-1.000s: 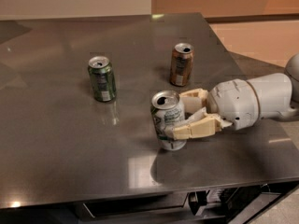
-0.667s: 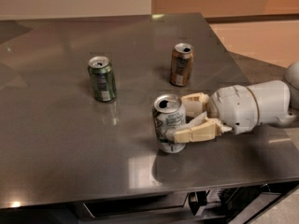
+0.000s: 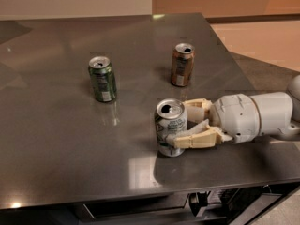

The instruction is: Place 7up can upright

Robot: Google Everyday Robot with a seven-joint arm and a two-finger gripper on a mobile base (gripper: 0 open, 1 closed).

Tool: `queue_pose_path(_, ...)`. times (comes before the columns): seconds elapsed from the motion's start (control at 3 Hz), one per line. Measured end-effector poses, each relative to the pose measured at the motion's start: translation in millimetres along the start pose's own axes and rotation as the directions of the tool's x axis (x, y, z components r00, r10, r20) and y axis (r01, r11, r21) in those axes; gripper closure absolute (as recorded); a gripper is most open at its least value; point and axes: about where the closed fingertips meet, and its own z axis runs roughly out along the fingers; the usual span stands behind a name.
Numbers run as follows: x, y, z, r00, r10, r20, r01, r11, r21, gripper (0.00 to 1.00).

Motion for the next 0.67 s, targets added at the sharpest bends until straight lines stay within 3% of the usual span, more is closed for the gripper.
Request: queue_pose_path(0.67, 8.0, 3.0, 1.0, 1.000, -0.020, -0.003, 0.020, 0.9989, 0.043, 0.12)
